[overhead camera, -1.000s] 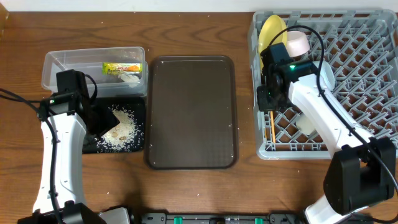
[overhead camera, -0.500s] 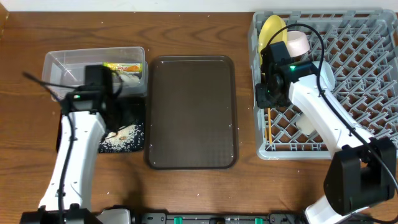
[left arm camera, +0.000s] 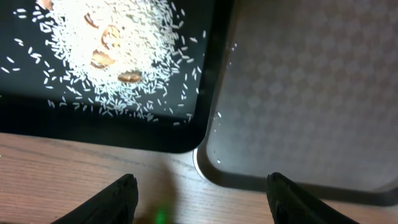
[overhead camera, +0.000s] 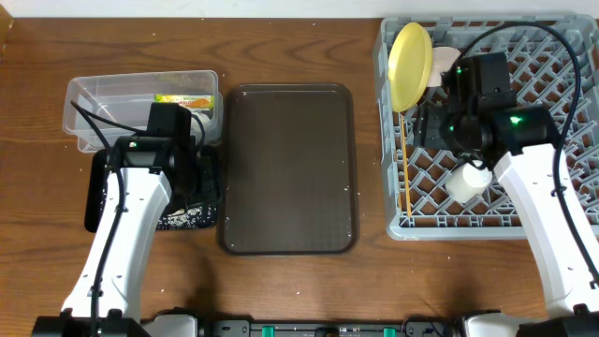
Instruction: Sort waste into correct bins and load items into the dishwasher rack
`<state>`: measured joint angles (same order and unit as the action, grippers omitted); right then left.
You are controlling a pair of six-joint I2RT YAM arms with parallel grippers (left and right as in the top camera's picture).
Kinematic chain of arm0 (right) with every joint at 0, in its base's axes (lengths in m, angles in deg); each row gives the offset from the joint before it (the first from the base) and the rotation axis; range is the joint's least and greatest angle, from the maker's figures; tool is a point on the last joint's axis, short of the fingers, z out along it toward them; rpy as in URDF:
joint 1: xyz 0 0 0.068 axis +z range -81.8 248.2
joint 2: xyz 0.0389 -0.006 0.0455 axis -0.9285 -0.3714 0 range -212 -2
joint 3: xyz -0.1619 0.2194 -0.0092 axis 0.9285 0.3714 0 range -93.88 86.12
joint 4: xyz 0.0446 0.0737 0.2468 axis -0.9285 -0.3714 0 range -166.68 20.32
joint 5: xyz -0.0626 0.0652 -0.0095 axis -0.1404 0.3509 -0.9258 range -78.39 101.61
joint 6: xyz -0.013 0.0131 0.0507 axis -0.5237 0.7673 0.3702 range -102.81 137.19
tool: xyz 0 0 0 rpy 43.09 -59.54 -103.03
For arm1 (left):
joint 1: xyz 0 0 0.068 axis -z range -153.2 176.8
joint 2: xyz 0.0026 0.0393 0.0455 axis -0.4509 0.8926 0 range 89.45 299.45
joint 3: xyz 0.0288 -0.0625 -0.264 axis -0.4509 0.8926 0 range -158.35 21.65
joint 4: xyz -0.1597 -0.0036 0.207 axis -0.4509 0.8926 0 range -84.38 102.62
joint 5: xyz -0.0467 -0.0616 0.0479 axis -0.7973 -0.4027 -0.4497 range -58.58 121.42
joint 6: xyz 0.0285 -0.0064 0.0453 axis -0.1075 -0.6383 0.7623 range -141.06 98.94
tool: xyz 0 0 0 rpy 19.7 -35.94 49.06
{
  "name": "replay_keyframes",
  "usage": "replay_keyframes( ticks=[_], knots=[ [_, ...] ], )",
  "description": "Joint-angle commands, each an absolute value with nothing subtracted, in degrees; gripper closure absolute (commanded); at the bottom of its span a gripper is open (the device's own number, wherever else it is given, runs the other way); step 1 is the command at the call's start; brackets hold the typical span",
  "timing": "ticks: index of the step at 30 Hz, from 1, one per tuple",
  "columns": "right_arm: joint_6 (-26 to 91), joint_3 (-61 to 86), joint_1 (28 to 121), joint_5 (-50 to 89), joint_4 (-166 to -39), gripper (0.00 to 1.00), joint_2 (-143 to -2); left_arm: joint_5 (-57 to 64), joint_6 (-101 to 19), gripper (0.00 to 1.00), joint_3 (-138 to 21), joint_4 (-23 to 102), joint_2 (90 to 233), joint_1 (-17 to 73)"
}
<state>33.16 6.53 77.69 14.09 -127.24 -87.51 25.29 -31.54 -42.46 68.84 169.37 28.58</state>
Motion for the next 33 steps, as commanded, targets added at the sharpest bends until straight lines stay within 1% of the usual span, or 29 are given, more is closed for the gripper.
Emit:
replay_keyframes(
  ticks=[1, 5, 10, 11, 13, 14, 15, 19, 24, 33],
  knots=[
    [33.4, 6.5, 77.2, 16.3, -129.2, 0.24, -86.6, 24.4, -29.2, 0.31, -41.9, 69.5, 165.3, 28.8],
    [33.4, 8.9, 77.3, 15.7, -128.5, 0.22, -82.8, 24.4, -28.9, 0.31, -39.7, 68.2, 158.4, 28.8],
    [33.0, 19.7, 77.3, 14.5, -120.3, 0.17, -71.2, 24.4, -27.2, 0.31, -34.8, 62.6, 145.5, 29.5],
    [32.7, 22.3, 77.3, 14.5, -118.5, 0.14, -68.4, 24.4, -27.3, 0.31, -33.5, 61.6, 142.6, 29.6],
    [32.3, 28.0, 77.3, 14.1, -115.0, 0.01, -61.7, 24.4, -27.4, 0.31, -31.0, 60.2, 137.2, 29.7],
    [32.4, 30.6, 77.3, 13.2, -113.8, 0.01, -58.1, 24.4, -27.6, 0.31, -29.7, 59.9, 134.6, 29.7],
    [32.4, 33.1, 77.3, 11.8, -112.9, 0.01, -54.4, 24.4, -27.6, 0.09, -28.8, 59.9, 132.5, 29.7],
    [32.4, 37.9, 77.3, 7.4, -113.7, 0.01, -43.3, 24.4, -27.5, 0.08, -28.0, 59.9, 127.1, 29.7],
    [32.4, 38.7, 77.3, 7.4, -118.7, 0.01, -35.1, 24.4, -27.5, 0.08, -28.0, 60.0, 125.4, 29.7],
    [32.4, 38.7, 77.3, 7.4, -125.5, 0.01, -32.7, 24.4, -27.5, 0.07, -28.0, 60.2, 125.7, 29.7]
  ],
)
